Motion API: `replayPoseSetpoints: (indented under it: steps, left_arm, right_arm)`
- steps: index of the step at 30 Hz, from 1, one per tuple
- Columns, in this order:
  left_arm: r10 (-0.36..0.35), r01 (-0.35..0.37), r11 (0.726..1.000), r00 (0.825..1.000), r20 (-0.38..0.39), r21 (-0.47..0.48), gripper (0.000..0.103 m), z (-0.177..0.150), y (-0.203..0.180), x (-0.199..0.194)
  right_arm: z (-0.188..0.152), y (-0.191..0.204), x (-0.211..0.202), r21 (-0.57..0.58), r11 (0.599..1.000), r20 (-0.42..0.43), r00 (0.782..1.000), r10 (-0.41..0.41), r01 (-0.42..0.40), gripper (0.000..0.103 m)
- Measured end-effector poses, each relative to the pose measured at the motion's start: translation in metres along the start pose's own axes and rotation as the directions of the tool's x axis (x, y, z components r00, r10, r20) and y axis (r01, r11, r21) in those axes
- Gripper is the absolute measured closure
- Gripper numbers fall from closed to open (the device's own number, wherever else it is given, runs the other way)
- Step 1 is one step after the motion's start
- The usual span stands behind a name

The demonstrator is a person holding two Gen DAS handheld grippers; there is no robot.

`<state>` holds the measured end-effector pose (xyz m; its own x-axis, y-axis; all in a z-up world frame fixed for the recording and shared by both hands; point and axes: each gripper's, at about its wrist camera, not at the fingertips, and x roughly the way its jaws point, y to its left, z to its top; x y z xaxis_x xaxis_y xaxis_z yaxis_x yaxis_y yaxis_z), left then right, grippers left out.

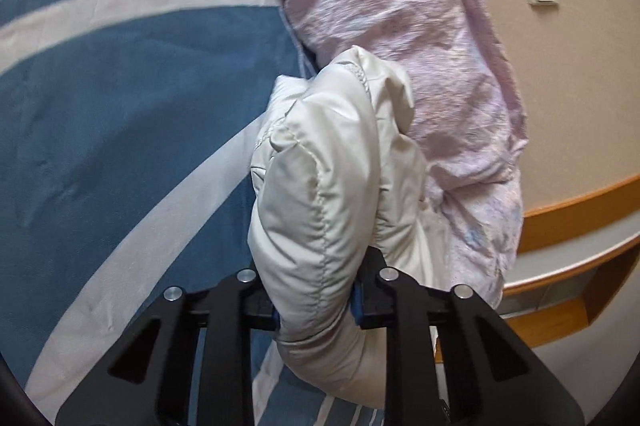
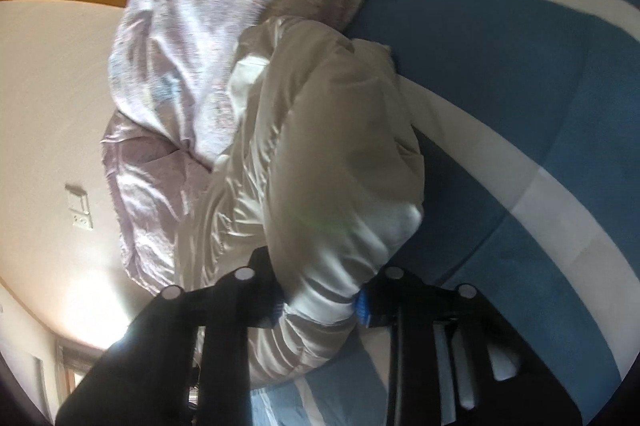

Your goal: Fold large clothes

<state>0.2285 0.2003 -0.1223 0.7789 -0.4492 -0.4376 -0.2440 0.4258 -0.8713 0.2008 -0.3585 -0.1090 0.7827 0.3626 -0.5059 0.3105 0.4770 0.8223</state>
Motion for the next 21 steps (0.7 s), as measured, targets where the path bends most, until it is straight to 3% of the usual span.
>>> replayPoseSetpoints:
  steps: [6, 11, 16, 18, 21]
  left_arm:
    - [-0.005, 0.005, 0.999, 1.0, -0.012, 0.032, 0.081, -0.014, 0.002, -0.047]
    - [0.02, -0.018, 0.999, 0.999, -0.031, 0.042, 0.081, -0.035, 0.019, -0.09]
    - [0.044, -0.043, 0.997, 0.998, -0.033, 0.057, 0.079, -0.051, 0.035, -0.117]
    - [0.056, -0.053, 0.995, 0.998, -0.031, 0.079, 0.076, -0.055, 0.037, -0.12]
    - [0.083, -0.081, 0.99, 0.997, -0.007, 0.116, 0.068, -0.06, 0.038, -0.12]
  right_arm:
    - [-0.021, 0.006, -0.031, -0.048, 0.999, -0.027, 0.999, 0.021, -0.022, 0.078]
    - [-0.052, -0.004, -0.069, -0.099, 0.995, -0.065, 0.998, 0.016, -0.022, 0.078]
    - [-0.083, -0.025, -0.104, -0.101, 0.995, -0.048, 0.999, 0.014, -0.019, 0.077]
    - [-0.092, -0.032, -0.111, -0.112, 0.994, -0.037, 0.999, 0.006, -0.01, 0.072]
    - [-0.095, -0.046, -0.117, -0.099, 0.995, -0.017, 0.999, -0.028, 0.026, 0.055]
